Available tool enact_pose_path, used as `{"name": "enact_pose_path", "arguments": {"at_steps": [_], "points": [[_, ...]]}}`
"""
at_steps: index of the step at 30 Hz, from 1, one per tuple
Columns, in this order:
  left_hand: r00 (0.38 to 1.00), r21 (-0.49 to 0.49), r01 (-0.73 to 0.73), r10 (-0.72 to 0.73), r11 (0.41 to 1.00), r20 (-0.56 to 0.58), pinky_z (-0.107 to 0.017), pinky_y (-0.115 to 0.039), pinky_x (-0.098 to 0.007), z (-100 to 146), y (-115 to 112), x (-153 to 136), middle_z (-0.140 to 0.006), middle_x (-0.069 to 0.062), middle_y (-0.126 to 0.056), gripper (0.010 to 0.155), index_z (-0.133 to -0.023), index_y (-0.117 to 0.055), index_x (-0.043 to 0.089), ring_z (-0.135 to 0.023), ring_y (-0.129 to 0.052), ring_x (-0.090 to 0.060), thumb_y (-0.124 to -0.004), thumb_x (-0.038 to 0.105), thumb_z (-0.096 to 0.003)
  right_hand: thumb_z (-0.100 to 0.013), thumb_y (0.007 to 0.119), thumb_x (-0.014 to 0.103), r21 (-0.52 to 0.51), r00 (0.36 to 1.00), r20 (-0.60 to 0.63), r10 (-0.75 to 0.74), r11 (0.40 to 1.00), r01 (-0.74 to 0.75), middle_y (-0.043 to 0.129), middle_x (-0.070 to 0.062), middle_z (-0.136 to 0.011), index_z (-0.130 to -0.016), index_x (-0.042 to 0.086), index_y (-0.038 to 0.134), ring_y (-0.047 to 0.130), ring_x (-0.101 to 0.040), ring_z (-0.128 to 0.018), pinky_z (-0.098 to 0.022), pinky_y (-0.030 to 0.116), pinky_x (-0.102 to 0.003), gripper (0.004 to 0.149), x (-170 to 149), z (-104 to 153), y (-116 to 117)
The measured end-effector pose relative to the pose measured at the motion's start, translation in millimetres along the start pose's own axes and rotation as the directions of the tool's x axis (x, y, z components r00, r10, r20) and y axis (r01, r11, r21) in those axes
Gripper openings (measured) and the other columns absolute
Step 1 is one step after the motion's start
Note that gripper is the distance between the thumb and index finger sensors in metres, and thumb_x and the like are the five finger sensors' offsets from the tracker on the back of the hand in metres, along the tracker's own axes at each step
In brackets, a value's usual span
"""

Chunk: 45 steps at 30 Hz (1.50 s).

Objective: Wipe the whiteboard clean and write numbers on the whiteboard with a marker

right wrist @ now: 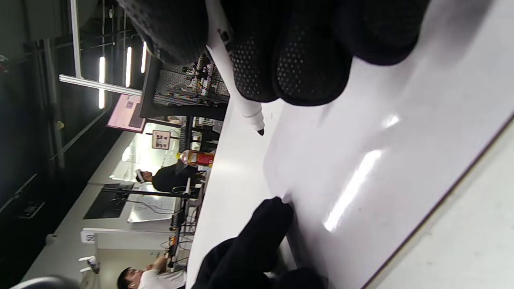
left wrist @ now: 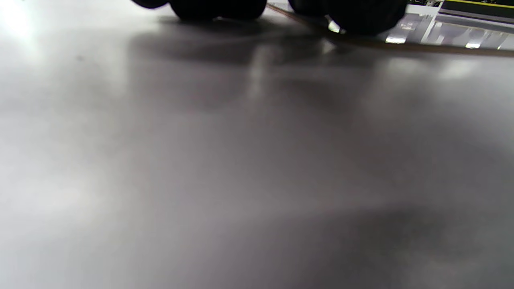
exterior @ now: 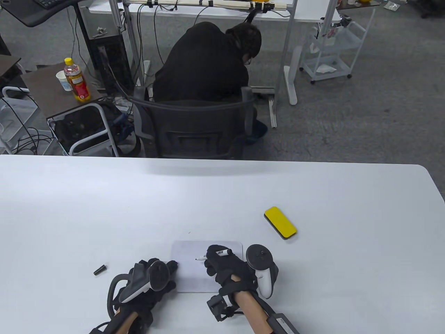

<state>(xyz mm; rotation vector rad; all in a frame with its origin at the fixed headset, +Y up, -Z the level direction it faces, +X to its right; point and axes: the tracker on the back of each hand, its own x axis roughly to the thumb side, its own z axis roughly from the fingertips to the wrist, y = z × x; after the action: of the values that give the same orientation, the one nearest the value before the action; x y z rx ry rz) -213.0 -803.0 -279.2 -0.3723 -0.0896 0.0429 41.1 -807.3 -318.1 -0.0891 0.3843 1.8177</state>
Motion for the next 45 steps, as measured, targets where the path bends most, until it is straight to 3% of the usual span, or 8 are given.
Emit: {"name": "enact_pose_path", "arguments": {"at_steps": [6, 17, 20, 25, 34, 36, 43, 45], "points": [[1.000, -0.008, -0.012, 0.012, 1.000, 0.000, -0.082, -0.054, -0.049, -1, 0, 0, -0.117, 0.002, -0.048, 0.061, -0.114, -0.047, 0.052, -0.101, -0.056, -0.024, -0.066, 0.062, -0.0567, -0.059, 0.079, 0.037, -0.034, 0.995, 0.006, 0.101, 0.994, -0.100, 0.093, -0.018, -0.079, -0.097, 0.012, 0.071, 0.095, -0.031, -0.065, -0.048, 0.078, -0.047, 0.047, 0, -16, 25], [1.000, -0.013, -0.004, 0.004, 1.000, -0.001, -0.082, -0.054, -0.049, -2, 0, 0, -0.117, 0.002, -0.048, 0.061, -0.114, -0.047, 0.052, -0.101, -0.056, -0.025, -0.065, 0.062, -0.0569, -0.058, 0.081, 0.040, -0.029, 0.959, 0.037, 0.282, 0.959, -0.281, 0.097, -0.016, -0.069, -0.090, 0.011, 0.078, 0.097, -0.027, -0.053, -0.042, 0.081, -0.040, 0.044, 5, -11, 33], [1.000, -0.015, -0.005, 0.005, 1.000, -0.001, -0.082, -0.054, -0.049, -2, 0, 0, -0.117, 0.002, -0.048, 0.061, -0.114, -0.047, 0.052, -0.101, -0.056, -0.025, -0.065, 0.062, -0.0571, -0.058, 0.080, 0.039, -0.109, 0.984, 0.042, 0.175, 0.980, -0.169, 0.096, -0.017, -0.070, -0.092, 0.011, 0.076, 0.097, -0.028, -0.054, -0.042, 0.082, -0.043, 0.044, 4, -10, 16], [1.000, -0.021, 0.001, -0.001, 1.000, -0.001, -0.082, -0.054, -0.050, -3, 1, 0, -0.117, 0.002, -0.048, 0.061, -0.114, -0.047, 0.052, -0.101, -0.056, -0.025, -0.065, 0.062, -0.0571, -0.058, 0.080, 0.038, -0.179, 0.979, 0.005, 0.205, 0.963, -0.201, 0.096, -0.018, -0.070, -0.093, 0.011, 0.075, 0.097, -0.029, -0.053, -0.042, 0.082, -0.043, 0.045, -3, -8, -12], [1.000, -0.022, 0.003, -0.003, 1.000, -0.002, -0.082, -0.054, -0.050, -4, 1, 0, -0.117, 0.002, -0.048, 0.061, -0.114, -0.046, 0.052, -0.101, -0.056, -0.025, -0.065, 0.062, -0.0572, -0.057, 0.081, 0.038, -0.197, 0.965, -0.028, 0.259, 0.946, -0.259, 0.097, -0.019, -0.068, -0.091, 0.010, 0.076, 0.097, -0.028, -0.051, -0.041, 0.082, -0.043, 0.045, -6, -3, -16], [1.000, -0.024, 0.003, -0.003, 1.000, -0.002, -0.082, -0.054, -0.050, -4, 1, 0, -0.117, 0.002, -0.048, 0.061, -0.114, -0.047, 0.052, -0.101, -0.056, -0.025, -0.065, 0.062, -0.0572, -0.057, 0.081, 0.039, -0.123, 0.964, -0.004, 0.264, 0.957, -0.263, 0.097, -0.018, -0.067, -0.090, 0.009, 0.077, 0.098, -0.027, -0.051, -0.041, 0.082, -0.042, 0.044, -8, 3, -11], [1.000, -0.025, 0.004, -0.004, 1.000, -0.003, -0.082, -0.054, -0.050, -4, 0, 0, -0.118, 0.001, -0.048, 0.061, -0.114, -0.046, 0.052, -0.101, -0.056, -0.025, -0.066, 0.061, -0.0572, -0.057, 0.080, 0.038, -0.177, 0.966, -0.020, 0.257, 0.950, -0.256, 0.096, -0.018, -0.067, -0.091, 0.009, 0.076, 0.097, -0.027, -0.050, -0.041, 0.082, -0.042, 0.044, -9, 6, -20], [1.000, -0.025, 0.002, -0.002, 1.000, -0.003, -0.082, -0.054, -0.050, -4, 0, 0, -0.118, 0.002, -0.048, 0.061, -0.114, -0.046, 0.052, -0.101, -0.056, -0.025, -0.065, 0.061, -0.0573, -0.058, 0.079, 0.039, -0.247, 0.983, -0.008, 0.182, 0.952, -0.179, 0.097, -0.018, -0.067, -0.091, 0.010, 0.076, 0.098, -0.027, -0.050, -0.040, 0.082, -0.042, 0.045, -8, 5, -31]]}}
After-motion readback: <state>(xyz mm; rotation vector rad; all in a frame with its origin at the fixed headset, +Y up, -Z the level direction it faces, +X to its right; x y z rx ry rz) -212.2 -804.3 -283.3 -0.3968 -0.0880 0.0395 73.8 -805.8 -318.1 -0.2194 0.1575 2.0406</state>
